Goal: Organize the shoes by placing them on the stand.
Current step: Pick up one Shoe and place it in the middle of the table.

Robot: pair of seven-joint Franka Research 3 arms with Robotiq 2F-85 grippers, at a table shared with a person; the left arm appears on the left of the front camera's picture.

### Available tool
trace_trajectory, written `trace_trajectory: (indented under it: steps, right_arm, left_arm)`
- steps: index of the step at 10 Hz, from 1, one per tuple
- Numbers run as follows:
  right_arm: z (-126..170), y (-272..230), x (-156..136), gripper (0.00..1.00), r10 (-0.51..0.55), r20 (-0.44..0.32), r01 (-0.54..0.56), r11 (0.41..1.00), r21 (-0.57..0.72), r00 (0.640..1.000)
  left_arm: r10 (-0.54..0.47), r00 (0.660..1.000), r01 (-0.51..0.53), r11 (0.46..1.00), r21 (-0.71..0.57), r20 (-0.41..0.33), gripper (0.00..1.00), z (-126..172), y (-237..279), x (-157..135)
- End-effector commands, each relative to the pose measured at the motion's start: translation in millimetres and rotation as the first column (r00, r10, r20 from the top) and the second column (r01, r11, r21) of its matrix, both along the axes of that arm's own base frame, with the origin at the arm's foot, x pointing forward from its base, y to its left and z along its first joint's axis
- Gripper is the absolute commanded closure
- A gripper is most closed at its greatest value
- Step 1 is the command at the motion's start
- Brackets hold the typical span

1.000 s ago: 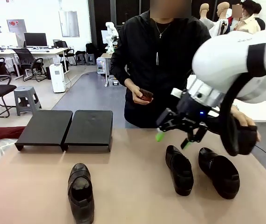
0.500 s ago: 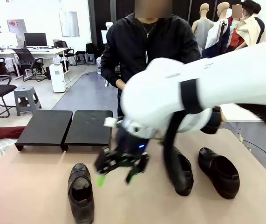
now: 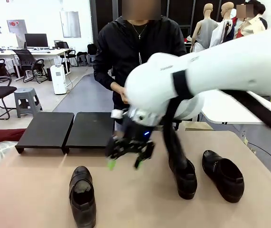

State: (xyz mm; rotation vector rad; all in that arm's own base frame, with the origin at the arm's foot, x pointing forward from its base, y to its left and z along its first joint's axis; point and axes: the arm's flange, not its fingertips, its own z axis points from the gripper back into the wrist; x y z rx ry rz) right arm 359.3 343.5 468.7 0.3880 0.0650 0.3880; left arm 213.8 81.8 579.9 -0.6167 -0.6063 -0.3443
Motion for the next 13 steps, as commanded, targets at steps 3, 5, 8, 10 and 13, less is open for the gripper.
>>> trace_trajectory:
  steps: [3, 5, 8, 10, 13]
  right_arm:
    - [35.5, -255.7, 16.7, 0.0, -0.238, -0.241, 0.286, 0.939, 0.189, 0.941]
    - [41.6, -369.7, -0.6, 0.0, -0.363, -0.311, 0.457, 0.829, 0.323, 0.878]
    - [34.3, -474.8, -33.8, 0.0, -0.524, -0.35, 0.63, 0.647, 0.43, 0.777]
    - [23.6, -477.4, -41.7, 0.0, -0.562, -0.308, 0.635, 0.602, 0.485, 0.768]
    - [33.0, -501.9, -47.3, 0.0, -0.562, -0.365, 0.67, 0.602, 0.435, 0.742]
  left_arm:
    - [-0.021, 1.0, 0.021, 1.0, -0.015, 0.012, 0.0, 0.0, 0.8, 0.3]
    - [-0.021, 1.0, 0.021, 1.0, -0.015, 0.012, 0.0, 0.0, 0.8, 0.3]
    - [-0.021, 1.0, 0.021, 1.0, -0.015, 0.012, 0.0, 0.0, 0.8, 0.3]
    - [-0.021, 1.0, 0.021, 1.0, -0.015, 0.012, 0.0, 0.0, 0.8, 0.3]
    - [-0.021, 1.0, 0.021, 1.0, -0.015, 0.012, 0.0, 0.0, 0.8, 0.3]
